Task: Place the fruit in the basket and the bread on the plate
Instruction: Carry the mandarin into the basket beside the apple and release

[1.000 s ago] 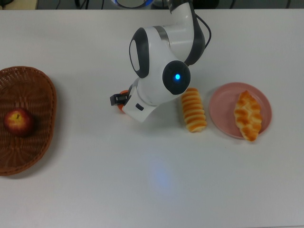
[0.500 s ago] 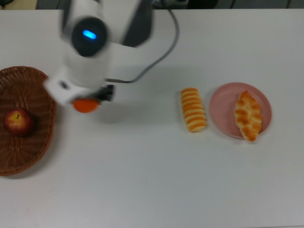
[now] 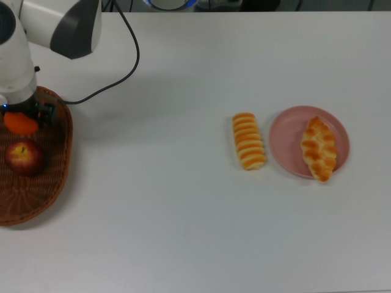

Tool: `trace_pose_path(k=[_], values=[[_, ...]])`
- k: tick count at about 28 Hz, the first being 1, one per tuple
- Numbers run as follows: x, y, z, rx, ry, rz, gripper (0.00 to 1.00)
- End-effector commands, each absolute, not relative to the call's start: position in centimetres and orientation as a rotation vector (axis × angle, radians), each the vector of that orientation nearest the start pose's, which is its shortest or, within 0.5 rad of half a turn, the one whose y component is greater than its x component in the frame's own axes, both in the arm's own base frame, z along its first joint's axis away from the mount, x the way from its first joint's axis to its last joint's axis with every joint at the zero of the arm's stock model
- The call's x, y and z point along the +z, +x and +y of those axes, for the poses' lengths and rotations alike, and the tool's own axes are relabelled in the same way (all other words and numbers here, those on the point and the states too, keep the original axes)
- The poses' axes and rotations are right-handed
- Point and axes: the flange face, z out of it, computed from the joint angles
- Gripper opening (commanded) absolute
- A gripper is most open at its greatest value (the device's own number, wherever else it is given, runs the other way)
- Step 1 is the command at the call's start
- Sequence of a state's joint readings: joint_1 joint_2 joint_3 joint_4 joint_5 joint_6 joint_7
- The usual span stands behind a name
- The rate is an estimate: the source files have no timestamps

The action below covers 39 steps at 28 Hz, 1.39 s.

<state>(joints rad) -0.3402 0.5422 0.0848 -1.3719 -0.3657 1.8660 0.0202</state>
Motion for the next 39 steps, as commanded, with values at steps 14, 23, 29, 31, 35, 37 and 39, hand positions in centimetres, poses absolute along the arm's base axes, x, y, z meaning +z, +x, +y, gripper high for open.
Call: trace_pose_path(k=[14,23,29,31,35,37,39], values=[[38.7,66.7,-21.5,0.184,-3.461,0.255,1.0],[39.9,68.9,-10.8,0.103,-3.387,0.057,1.0],[40.4,69.7,0.3,0.065,-3.329,-0.152,1.0],[40.3,69.6,3.1,0.058,-3.32,-0.204,1.0],[39.4,69.2,9.1,0.059,-3.291,-0.33,1.0],[39.1,68.7,11.5,0.064,-3.283,-0.384,1.0],[38.4,68.2,14.2,0.079,-3.276,-0.448,1.0]])
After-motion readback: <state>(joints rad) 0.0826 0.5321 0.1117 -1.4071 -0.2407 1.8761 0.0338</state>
